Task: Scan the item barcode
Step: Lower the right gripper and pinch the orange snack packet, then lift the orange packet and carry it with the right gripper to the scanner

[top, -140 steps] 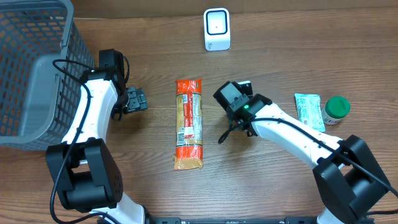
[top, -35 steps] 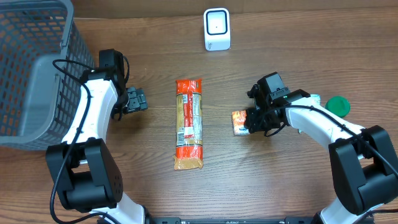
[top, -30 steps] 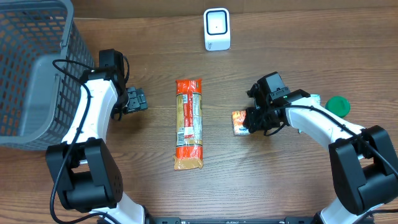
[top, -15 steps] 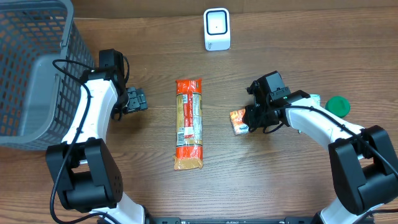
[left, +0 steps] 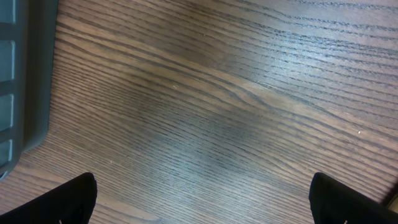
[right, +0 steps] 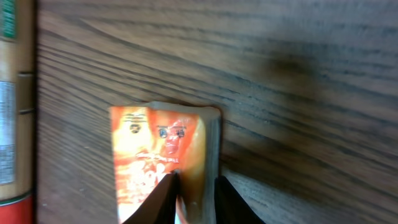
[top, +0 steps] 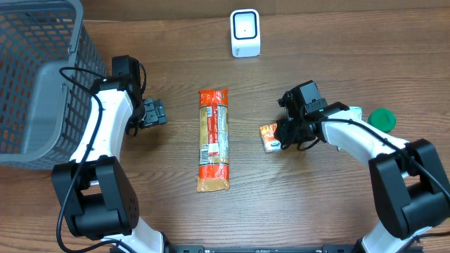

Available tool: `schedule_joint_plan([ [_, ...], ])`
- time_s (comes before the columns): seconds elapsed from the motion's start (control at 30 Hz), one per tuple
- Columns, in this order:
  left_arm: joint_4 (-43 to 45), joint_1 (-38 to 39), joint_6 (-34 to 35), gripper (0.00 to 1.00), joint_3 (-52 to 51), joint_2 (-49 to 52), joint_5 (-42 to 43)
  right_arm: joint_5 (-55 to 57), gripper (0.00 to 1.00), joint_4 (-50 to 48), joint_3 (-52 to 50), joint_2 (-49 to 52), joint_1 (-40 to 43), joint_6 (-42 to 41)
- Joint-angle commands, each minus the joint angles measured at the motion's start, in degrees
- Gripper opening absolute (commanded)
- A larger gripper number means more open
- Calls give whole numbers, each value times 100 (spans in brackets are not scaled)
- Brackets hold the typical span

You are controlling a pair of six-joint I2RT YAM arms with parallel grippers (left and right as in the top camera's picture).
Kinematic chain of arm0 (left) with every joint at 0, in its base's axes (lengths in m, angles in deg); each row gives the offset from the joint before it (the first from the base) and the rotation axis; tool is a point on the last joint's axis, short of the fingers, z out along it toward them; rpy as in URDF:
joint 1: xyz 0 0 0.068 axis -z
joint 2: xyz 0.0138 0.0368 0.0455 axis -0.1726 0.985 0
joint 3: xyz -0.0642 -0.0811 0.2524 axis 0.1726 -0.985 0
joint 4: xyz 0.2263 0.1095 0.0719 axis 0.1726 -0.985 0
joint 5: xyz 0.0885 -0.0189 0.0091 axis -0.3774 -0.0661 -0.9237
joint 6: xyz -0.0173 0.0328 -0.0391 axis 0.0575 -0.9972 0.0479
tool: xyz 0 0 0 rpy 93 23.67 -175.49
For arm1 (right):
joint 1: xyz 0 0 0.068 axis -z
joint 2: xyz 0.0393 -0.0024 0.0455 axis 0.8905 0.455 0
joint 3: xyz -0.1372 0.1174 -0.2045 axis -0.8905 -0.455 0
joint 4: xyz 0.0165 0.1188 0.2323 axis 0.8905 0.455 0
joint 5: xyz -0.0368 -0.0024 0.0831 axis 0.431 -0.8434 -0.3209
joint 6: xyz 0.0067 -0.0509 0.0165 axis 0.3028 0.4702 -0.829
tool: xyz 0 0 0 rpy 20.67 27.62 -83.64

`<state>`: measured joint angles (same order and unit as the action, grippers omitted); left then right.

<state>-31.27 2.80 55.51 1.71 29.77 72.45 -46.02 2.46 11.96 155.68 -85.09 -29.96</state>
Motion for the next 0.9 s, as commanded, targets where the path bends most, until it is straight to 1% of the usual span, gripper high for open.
schedule_joint_plan([
  [0.0, 7, 2, -87, 100, 24, -120, -55, 50, 22, -15, -42, 223, 2, 55],
  [0.13, 7, 4, -87, 100, 24, -120, -55, 50, 21, -13, -39, 223, 4, 55],
  [0.17, 7, 4, -85, 100, 24, -120, -55, 50, 18, -13, -35, 223, 4, 55],
  [0.2, 7, 4, -85, 100, 24, -120, -55, 46, 8, -7, -26, 221, 4, 52],
  [0.23, 7, 4, -85, 100, 24, -120, -55, 35, 4, 20, -4, 216, 15, 52],
  [0.33, 7, 2, -87, 100, 24, -120, -55, 28, 3, 299, 240, 186, 55, 55],
  [0.47, 7, 2, -85, 100, 24, -120, -55, 83, 4, 1047, 885, 13, 70, 240],
  [0.57, 7, 4, -85, 100, 24, -120, -55, 354, 4, 1434, 1325, -234, 46, 313],
  [0.7, 7, 2, -87, 100, 24, -120, -55, 988, 3, 1998, 1989, -450, 42, 304],
  [0.8, 7, 2, -85, 100, 24, -120, -55, 1274, 3, 2406, 2605, -448, 44, 258],
  [0.87, 7, 2, -85, 100, 24, -120, -55, 1368, 3, 2811, 3198, -431, 44, 173],
])
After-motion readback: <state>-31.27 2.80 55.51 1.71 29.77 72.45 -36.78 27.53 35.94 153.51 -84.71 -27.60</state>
